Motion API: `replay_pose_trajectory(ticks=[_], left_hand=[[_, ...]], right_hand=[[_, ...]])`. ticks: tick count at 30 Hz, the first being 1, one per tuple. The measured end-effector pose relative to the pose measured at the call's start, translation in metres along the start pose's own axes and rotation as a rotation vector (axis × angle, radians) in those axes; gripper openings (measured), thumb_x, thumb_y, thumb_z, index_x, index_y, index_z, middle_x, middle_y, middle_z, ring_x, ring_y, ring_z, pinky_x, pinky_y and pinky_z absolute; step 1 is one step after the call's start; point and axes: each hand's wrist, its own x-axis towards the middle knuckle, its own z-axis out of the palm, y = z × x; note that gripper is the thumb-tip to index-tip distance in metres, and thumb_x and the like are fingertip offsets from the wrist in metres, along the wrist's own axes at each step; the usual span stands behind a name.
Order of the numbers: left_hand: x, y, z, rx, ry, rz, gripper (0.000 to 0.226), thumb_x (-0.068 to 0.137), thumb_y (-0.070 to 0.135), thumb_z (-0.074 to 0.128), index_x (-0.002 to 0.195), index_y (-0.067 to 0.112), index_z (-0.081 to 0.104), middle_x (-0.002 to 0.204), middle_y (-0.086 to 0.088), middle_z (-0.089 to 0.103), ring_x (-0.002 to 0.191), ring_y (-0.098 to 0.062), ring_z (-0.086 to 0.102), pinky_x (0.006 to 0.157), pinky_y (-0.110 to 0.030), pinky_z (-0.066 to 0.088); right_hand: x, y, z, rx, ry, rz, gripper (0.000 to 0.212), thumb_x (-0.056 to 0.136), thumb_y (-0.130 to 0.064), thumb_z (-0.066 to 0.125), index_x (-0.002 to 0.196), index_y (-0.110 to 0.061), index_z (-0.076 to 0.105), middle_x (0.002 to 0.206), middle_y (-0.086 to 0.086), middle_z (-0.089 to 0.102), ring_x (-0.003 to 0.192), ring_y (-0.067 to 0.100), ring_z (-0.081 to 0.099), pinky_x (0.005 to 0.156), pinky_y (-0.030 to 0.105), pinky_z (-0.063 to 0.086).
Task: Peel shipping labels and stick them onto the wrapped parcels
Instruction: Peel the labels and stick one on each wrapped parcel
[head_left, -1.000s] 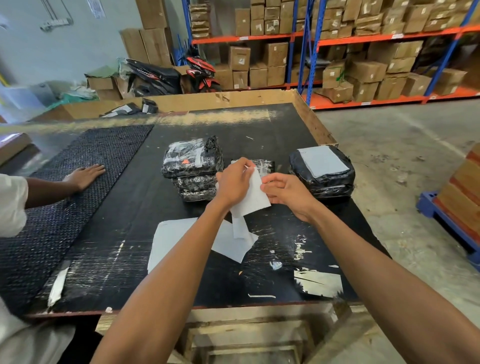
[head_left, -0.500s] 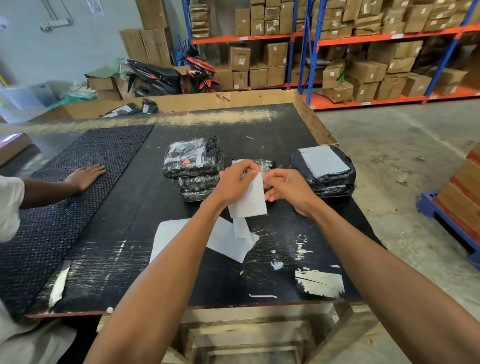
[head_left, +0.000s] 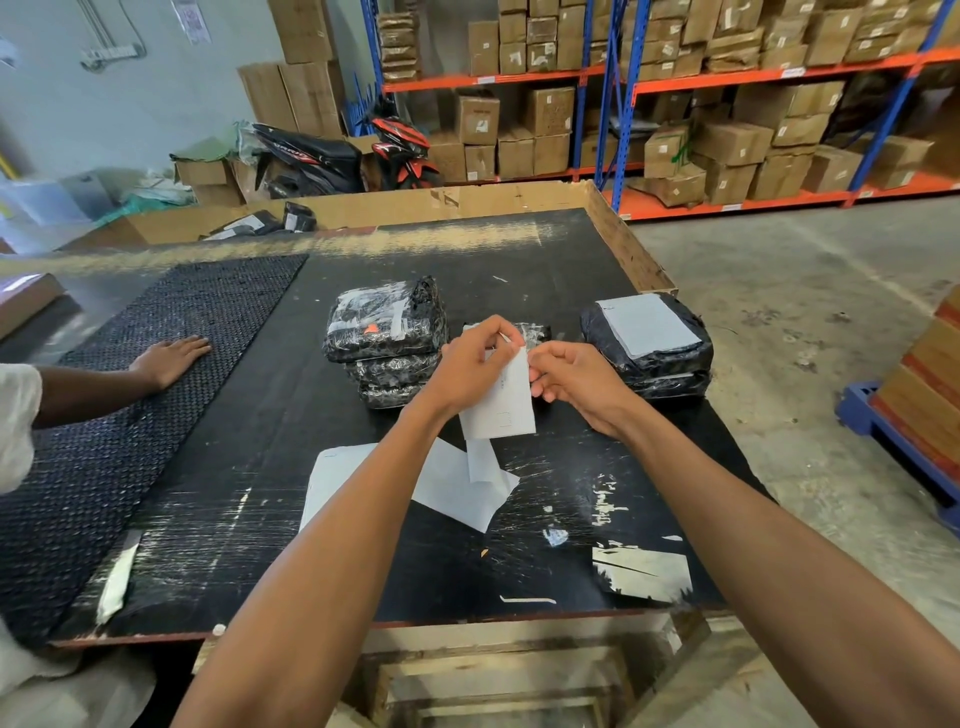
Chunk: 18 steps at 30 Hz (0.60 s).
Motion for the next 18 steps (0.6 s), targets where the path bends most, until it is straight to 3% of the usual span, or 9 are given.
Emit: replay_pose_trajectory(ticks=[3, 6, 11, 15, 18], left_hand=[[0.001, 0.001, -0.001, -0.023, 0.006, 0.004, 0.009, 0.101, 0.025, 0.052, 0.1, 0.022, 0.06, 0.08, 0.002, 0.062, 0.072, -0.015, 0.055, 0.07, -0.033, 0.044], [0.001, 0.003, 0.001, -0.059, 0.021, 0.02, 0.007, 0.1, 0.024, 0.054, 0.099, 0.02, 0.06, 0.088, -0.011, 0.064, 0.075, -0.016, 0.054, 0.07, -0.032, 0.043], [0.005, 0.003, 0.008, 0.069, 0.219, 0.07, 0.006, 0.093, 0.03, 0.062, 0.089, 0.025, 0.059, 0.088, 0.004, 0.059, 0.082, -0.011, 0.049, 0.077, -0.031, 0.041], [0.004, 0.012, 0.009, -0.143, 0.125, -0.073, 0.015, 0.092, 0.027, 0.068, 0.086, 0.014, 0.067, 0.077, -0.003, 0.067, 0.071, -0.011, 0.062, 0.072, -0.03, 0.055], [0.007, 0.011, 0.009, -0.264, 0.118, -0.149, 0.02, 0.09, 0.025, 0.072, 0.088, 0.005, 0.069, 0.081, -0.014, 0.072, 0.071, -0.023, 0.071, 0.075, -0.037, 0.061]], right_hand=[[0.001, 0.001, -0.001, 0.065, -0.028, 0.019, 0.015, 0.1, -0.008, 0.055, 0.096, 0.001, 0.066, 0.071, 0.003, 0.062, 0.058, 0.008, 0.055, 0.053, 0.017, 0.044], [0.002, -0.001, 0.001, 0.129, -0.051, 0.03, 0.019, 0.1, -0.007, 0.051, 0.085, -0.005, 0.062, 0.068, 0.002, 0.057, 0.057, 0.008, 0.051, 0.053, 0.017, 0.042], [0.006, 0.0, 0.004, 0.161, -0.003, 0.008, 0.015, 0.1, -0.005, 0.048, 0.092, -0.001, 0.06, 0.068, 0.002, 0.055, 0.055, 0.007, 0.048, 0.051, 0.016, 0.041], [0.007, 0.0, 0.005, 0.064, 0.043, -0.025, 0.022, 0.102, -0.01, 0.051, 0.083, -0.007, 0.063, 0.069, 0.0, 0.058, 0.057, 0.006, 0.055, 0.051, 0.017, 0.039], [0.007, 0.0, 0.005, -0.021, 0.046, -0.052, 0.024, 0.103, -0.013, 0.052, 0.081, -0.008, 0.062, 0.067, -0.002, 0.059, 0.056, 0.003, 0.055, 0.052, 0.016, 0.037]])
